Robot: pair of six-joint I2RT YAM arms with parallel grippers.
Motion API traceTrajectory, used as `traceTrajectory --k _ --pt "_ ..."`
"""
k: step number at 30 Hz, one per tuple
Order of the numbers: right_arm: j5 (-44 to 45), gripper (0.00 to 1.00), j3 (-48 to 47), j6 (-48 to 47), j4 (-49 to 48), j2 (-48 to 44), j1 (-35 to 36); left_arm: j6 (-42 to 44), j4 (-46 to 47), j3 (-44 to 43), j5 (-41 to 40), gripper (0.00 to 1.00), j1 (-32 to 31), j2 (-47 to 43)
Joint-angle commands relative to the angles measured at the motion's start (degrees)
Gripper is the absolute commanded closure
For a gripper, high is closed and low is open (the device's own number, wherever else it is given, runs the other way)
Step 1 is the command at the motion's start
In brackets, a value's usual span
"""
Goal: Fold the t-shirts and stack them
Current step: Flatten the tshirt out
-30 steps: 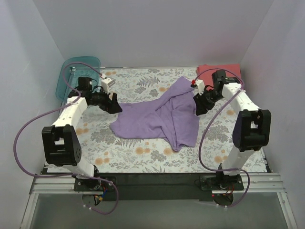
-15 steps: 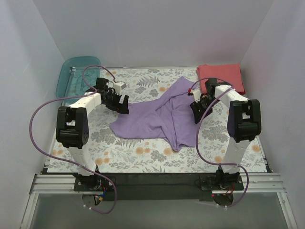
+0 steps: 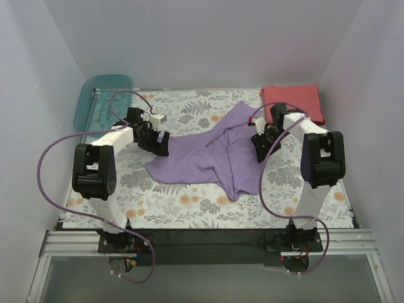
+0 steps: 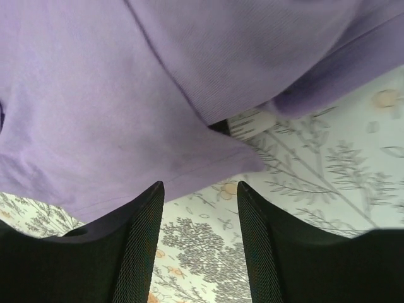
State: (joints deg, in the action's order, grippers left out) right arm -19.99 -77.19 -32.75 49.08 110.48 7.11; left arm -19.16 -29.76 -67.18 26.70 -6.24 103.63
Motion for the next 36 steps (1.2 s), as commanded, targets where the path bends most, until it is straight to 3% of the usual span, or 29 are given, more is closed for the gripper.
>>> traceTrajectory --k 1,10,21,23,25,26,27,32,36 --pt "0.8 0.42 -5.9 -0.2 -2.0 -1.8 -0.8 1.1 -1.2 -1.5 1.0 0.12 0.4 -3.9" --pt "-0.2 0.42 -9.1 -1.0 -1.7 4.4 -1.0 1.9 -3.8 -2.8 1.6 0.12 1.6 -5.3" --pt "0.0 0.47 -0.9 -3.5 -4.9 2.6 1.5 2.2 -4.9 -2.3 2.7 0.12 5.0 -6.1" --pt "0.5 0.52 1.1 -3.4 -6.0 2.7 2.4 3.1 -5.8 -1.5 2.8 0.12 6.1 -7.0" --pt "0.9 0.68 2.2 -2.9 -6.7 3.1 2.8 3.9 -7.5 -0.4 3.6 0.12 7.8 -7.7" --pt "1.0 0.9 2.6 -2.9 -6.6 2.7 2.7 4.6 -8.2 0.3 3.9 0.12 9.0 -8.2" --pt "1.5 0.98 3.4 -2.9 -6.5 2.2 2.7 5.4 -8.6 0.9 3.6 0.12 9.5 -8.5" --pt "-0.2 0.99 5.9 -3.7 -2.1 -6.1 1.4 10.3 -12.9 -1.1 7.6 0.16 11.3 -8.9" --pt "-0.7 0.99 7.1 -3.8 0.9 -13.0 -0.1 12.2 -12.1 -3.1 11.4 0.18 7.0 -8.7"
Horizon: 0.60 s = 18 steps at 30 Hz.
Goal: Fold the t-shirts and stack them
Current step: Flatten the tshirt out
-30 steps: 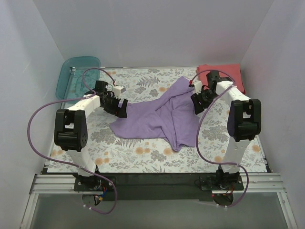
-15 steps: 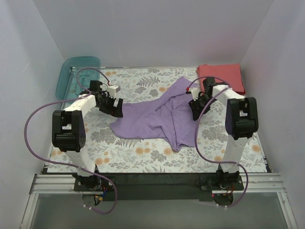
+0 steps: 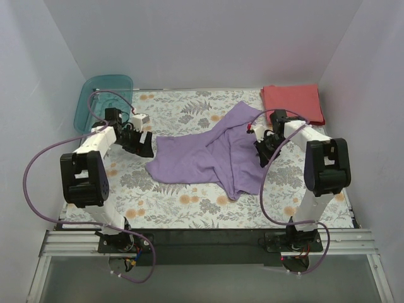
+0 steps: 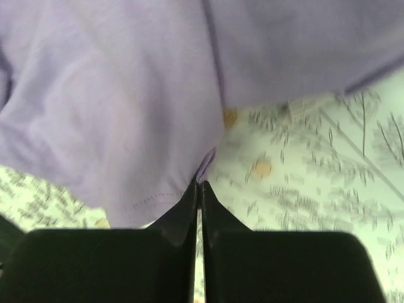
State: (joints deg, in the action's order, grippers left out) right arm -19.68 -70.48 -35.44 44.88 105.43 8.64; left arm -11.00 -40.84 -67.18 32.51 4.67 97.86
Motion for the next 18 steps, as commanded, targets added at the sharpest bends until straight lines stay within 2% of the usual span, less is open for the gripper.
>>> traceTrajectory --k 1,4,9,13,16,18 --pt "-0.9 0.99 0.8 -1.2 5.6 -8.6 -2.5 3.5 -0.4 -4.4 5.7 0.2 -6.3 -2.3" --pt "-1.0 0.99 1.2 -1.2 7.4 -10.0 -4.3 0.1 3.4 -7.4 7.2 0.25 -9.8 1.9" --pt "-2.2 0.99 3.9 -1.4 8.7 -11.2 -7.9 -12.6 13.6 -17.4 6.5 0.39 -12.9 11.4" --pt "-3.1 0.99 4.2 -0.8 9.0 -11.4 -8.0 -19.0 15.1 -26.9 8.2 0.5 -15.0 20.7" --pt "-3.1 0.99 3.7 -0.4 9.3 -11.0 -8.0 -21.6 14.9 -32.0 9.2 0.56 -16.3 27.0" --pt "-3.0 0.99 3.5 -0.4 9.5 -10.8 -8.0 -22.0 14.8 -33.0 9.1 0.57 -16.8 27.6"
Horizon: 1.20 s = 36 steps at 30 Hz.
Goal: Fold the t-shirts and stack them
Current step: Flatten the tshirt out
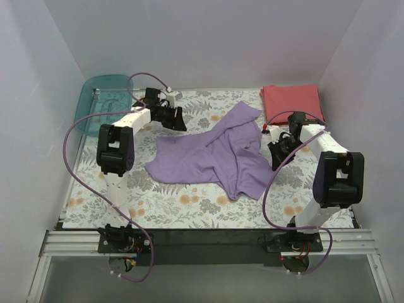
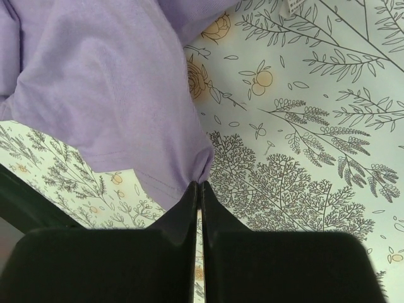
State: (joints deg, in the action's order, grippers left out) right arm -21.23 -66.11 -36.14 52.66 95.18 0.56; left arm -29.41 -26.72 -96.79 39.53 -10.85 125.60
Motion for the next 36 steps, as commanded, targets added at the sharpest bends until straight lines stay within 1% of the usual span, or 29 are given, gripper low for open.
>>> traceTrajectory --k 1,15,27,32,36 --pt "-1.6 0.99 -1.0 0.3 1.7 -0.3 0.0 -3.9 0.6 -4.3 1.3 0.57 -1.5 1.0" --pt "-2.2 0.99 -1.7 0.4 2.2 1.7 0.0 -3.6 0.0 -5.4 0.9 0.57 -2.9 4.9" --pt "-1.9 0.99 -1.3 -0.1 2.1 1.7 0.1 -3.2 -0.8 -7.3 0.1 0.57 -4.4 7.4" --pt "-1.8 0.99 -0.6 -0.4 2.1 1.8 0.1 -3.1 -1.1 -7.6 0.8 0.61 -4.6 7.3" --pt "-1.9 0.99 -0.6 -0.6 2.1 2.0 0.0 -3.2 -1.2 -7.3 1.8 0.68 -5.0 6.0"
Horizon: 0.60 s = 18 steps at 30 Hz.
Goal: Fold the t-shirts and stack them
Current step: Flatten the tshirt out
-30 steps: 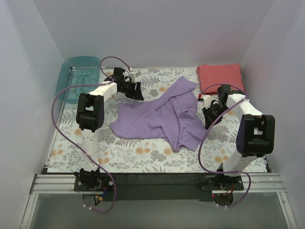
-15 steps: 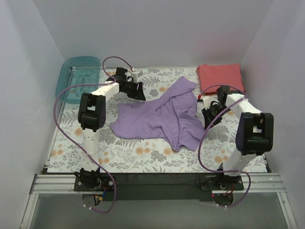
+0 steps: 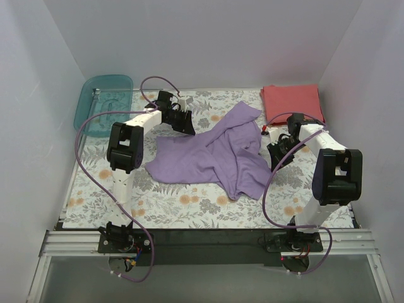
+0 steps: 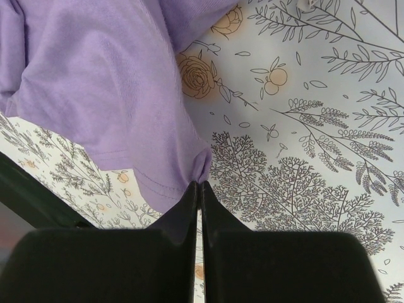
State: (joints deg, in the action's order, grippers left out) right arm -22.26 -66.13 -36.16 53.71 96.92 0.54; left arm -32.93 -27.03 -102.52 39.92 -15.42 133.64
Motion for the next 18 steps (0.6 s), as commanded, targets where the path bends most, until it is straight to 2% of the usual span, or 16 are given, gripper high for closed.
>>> traceTrajectory --k 1,9,18 --pt "-0.9 0.99 -0.6 -0.6 1.0 0.4 0.1 0.3 -0.9 -1.4 1.6 0.69 -0.5 -2.4" --pt "-1.3 0.99 -0.2 -0.6 1.0 0.5 0.0 1.5 -0.9 0.4 1.4 0.73 -0.6 -4.3" --pt "-1.1 0.99 -0.5 -0.6 1.1 0.6 -1.5 2.3 -1.4 1.3 1.2 0.73 -0.6 -4.8"
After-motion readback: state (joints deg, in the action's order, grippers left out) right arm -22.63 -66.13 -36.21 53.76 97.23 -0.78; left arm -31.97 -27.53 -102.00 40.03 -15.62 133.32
